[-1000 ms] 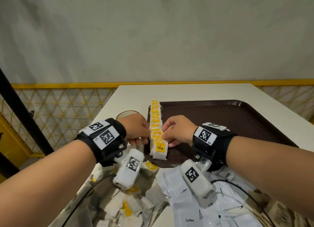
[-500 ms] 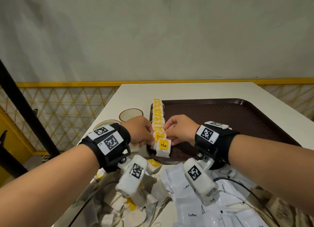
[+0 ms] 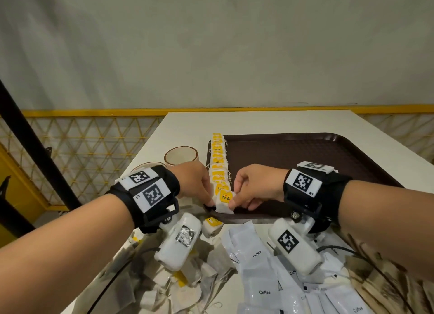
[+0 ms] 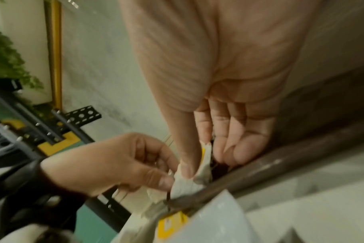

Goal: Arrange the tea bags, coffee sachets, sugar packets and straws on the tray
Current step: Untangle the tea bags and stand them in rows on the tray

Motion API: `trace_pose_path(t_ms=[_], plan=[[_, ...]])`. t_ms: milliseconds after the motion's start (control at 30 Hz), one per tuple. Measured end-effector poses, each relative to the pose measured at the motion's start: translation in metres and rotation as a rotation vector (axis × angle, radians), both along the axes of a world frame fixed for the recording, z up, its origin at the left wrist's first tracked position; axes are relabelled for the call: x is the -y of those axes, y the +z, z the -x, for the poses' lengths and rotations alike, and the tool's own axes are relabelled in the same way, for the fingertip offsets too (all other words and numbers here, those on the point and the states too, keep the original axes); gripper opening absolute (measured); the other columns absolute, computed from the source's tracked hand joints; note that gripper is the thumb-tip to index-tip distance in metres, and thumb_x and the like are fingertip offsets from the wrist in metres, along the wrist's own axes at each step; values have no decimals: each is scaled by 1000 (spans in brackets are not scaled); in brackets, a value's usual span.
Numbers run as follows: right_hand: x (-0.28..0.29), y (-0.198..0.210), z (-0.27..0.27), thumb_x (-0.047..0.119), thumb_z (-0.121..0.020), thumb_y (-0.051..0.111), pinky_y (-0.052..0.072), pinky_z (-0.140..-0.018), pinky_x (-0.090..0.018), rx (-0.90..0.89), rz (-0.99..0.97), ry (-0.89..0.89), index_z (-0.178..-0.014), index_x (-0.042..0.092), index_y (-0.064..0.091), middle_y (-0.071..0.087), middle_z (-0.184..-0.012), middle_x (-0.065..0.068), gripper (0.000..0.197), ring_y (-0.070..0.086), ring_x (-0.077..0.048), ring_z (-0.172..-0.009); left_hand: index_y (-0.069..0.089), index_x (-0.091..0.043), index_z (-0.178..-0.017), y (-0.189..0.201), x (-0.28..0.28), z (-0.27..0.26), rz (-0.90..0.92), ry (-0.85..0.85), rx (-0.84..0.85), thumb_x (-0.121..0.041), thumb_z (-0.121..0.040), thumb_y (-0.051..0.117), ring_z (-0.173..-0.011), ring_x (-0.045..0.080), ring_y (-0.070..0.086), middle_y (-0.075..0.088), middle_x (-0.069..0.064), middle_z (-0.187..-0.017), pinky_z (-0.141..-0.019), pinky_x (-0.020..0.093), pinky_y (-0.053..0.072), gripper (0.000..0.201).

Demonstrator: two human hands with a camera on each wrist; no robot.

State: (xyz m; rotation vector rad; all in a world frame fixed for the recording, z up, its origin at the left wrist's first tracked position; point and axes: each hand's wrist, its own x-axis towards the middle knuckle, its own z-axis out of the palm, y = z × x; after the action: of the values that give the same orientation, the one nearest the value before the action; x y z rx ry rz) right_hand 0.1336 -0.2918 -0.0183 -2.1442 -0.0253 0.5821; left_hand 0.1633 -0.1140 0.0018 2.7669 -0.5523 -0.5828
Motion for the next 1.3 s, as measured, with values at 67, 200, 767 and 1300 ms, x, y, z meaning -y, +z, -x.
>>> trace_pose_path(t_ms=[67, 200, 767, 1300], plan=[[-6, -3, 3, 6, -73, 82, 57, -67, -29, 41, 62, 31, -81, 14, 52, 62, -75, -9, 31, 62, -18, -69, 72, -17, -86, -5, 3, 0, -18, -19, 55, -30, -76, 78, -70, 4, 53, 61, -10, -77, -57, 13, 40, 17], [-12, -7, 2, -1, -72, 80, 58, -68, -34, 164, 32, -19, -83, 12, 48, 60, -69, -7, 36, 64, -20, -62, 69, -20, -80, -10, 8, 3, -51, -48, 78, -27, -79, 74, -74, 9, 55, 63, -6, -80, -62, 17, 42, 9], [-7, -14, 5, -8, -76, 74, 60, -76, -34, 178, -147, -20, -80, 6, 68, 65, -71, -6, 16, 66, -17, -65, 54, -12, -100, -10, 8, -8, 423, 303, -35, -4, -95, 44, -56, 24, 58, 60, 10, -73, -52, 30, 52, 14], [-12, -18, -9, -7, -82, 66, 57, -85, -39, 164, -108, -82, -97, 5, 69, 61, -93, -8, 20, 61, -18, -83, 68, -1, -108, 6, 41, -53, 19, 228, 173, -10, -89, 63, -72, 24, 58, 71, 17, -96, -81, 35, 54, 22]])
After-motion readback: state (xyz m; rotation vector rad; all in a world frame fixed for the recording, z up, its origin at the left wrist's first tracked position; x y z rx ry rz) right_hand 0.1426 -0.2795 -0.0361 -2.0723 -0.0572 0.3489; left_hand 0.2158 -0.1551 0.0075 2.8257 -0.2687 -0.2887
